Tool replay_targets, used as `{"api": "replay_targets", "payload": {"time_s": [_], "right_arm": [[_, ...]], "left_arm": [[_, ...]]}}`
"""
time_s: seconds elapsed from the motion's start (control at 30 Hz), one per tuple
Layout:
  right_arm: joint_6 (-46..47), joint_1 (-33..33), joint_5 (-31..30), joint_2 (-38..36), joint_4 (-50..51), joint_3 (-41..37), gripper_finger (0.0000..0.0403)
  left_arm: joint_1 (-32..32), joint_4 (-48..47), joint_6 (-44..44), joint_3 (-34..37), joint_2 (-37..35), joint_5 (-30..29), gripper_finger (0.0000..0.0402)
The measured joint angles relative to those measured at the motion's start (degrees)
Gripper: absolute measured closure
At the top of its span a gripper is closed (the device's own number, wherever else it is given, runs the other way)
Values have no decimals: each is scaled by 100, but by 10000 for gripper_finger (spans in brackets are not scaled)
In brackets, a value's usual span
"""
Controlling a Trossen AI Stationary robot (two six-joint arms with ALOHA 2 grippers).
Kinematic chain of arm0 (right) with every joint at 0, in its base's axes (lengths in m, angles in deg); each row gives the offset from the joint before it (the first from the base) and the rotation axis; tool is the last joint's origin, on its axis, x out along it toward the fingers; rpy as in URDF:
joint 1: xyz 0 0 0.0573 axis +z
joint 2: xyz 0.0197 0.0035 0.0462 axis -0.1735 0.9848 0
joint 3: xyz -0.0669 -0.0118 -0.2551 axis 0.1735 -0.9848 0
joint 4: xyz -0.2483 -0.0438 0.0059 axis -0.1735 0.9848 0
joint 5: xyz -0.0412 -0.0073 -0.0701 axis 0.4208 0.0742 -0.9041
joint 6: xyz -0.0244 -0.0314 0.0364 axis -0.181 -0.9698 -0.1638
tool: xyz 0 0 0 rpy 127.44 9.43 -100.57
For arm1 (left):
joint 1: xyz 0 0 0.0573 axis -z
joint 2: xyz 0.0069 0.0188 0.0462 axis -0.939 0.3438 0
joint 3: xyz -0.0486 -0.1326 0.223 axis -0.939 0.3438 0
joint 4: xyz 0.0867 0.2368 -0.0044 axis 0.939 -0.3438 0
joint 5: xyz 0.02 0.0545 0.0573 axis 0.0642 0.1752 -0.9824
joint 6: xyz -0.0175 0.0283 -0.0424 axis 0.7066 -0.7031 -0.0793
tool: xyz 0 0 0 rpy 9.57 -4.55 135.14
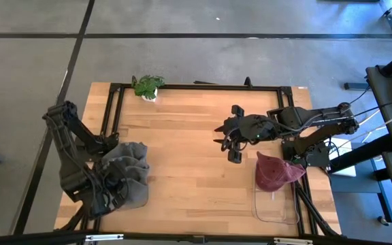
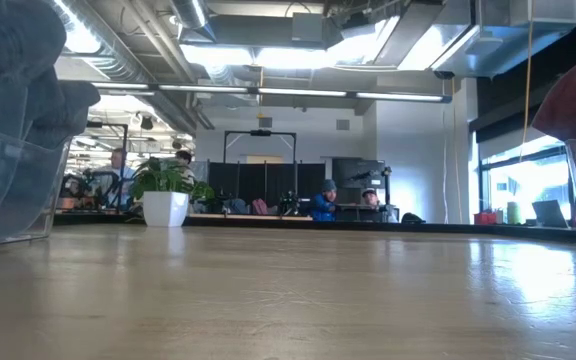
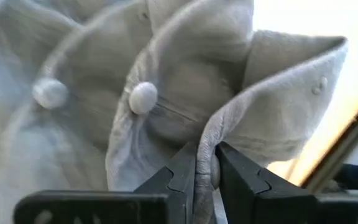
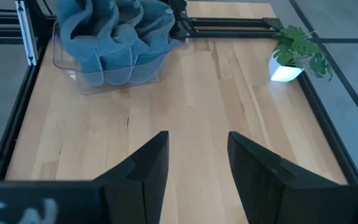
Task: Pick & Place hat
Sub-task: Put the blue cap into the left transparent bin, then return to Home Position
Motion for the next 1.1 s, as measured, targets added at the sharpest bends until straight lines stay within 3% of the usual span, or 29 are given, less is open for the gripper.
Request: {"api": "replay_targets", "payload": {"time_s": [0.37, 0.63, 0.83, 1.0, 1.1], "right_arm": [[0, 0, 0, 0, 7, 0, 237], [-5, 0, 0, 0, 119, 0, 237], [-598, 0, -4, -111, 483, 1, 237], [29, 2, 84, -235, 642, 9, 237], [267, 2, 88, -348, 845, -97, 237]], "left_arm": [[-295, -620, -270, 0, -111, -57, 324], [-569, -615, -387, -5, -154, 215, 231], [-427, -622, -459, -482, -473, -1340, 191], [-493, -579, -1042, -823, -827, -1799, 188], [-526, -328, -1084, -822, -934, -2830, 191]]}}
